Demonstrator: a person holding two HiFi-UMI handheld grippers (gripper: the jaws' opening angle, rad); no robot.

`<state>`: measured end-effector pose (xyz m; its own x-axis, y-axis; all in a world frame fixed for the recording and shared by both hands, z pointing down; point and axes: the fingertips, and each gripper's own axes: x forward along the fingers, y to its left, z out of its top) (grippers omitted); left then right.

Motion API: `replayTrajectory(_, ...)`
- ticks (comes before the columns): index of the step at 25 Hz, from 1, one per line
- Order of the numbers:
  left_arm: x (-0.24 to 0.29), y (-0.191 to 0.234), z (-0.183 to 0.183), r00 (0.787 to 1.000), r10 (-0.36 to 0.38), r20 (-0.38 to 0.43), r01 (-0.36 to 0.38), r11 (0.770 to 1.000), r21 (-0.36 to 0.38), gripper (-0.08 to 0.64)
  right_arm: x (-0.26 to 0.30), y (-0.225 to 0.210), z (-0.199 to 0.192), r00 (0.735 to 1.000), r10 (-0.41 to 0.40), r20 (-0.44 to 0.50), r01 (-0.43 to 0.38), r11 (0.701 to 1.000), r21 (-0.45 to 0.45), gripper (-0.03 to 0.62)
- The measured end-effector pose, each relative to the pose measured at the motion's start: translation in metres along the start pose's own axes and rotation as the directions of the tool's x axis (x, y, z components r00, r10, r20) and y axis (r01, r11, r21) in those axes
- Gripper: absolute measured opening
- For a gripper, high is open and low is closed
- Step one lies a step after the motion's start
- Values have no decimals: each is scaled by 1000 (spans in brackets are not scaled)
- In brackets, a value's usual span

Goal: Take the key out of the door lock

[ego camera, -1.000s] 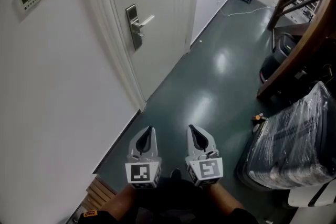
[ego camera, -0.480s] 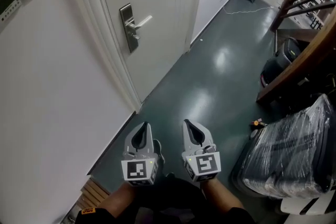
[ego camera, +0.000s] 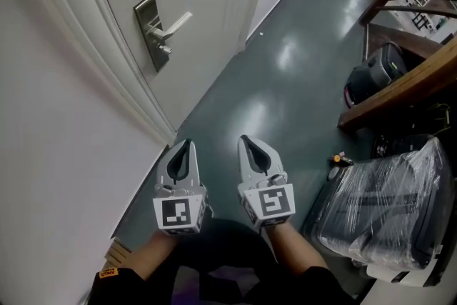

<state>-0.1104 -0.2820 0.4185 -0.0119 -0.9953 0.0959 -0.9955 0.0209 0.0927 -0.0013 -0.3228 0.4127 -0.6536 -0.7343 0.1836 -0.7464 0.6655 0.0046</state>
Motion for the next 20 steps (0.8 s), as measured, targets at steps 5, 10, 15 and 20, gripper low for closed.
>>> replayTrajectory(5, 40, 32, 13, 1000, 5, 17, -5, 1000, 3, 18, 56, 2, 15, 999, 31, 13, -31, 999, -14, -9)
replayTrajectory(10, 70, 59, 16, 999, 32, 28, -33, 999, 6, 18, 102, 3, 25, 996, 82, 26, -81, 996, -37, -9)
replayTrajectory(15, 98, 80, 17, 992, 123, 32, -123, 992, -9, 18, 147, -6, 28, 988, 155, 22, -153, 986, -57, -9)
replayTrajectory(20, 128, 88, 13, 971, 237, 28, -236, 972, -9, 18, 185, -14, 26, 955, 295, 18, -293, 954, -55, -9)
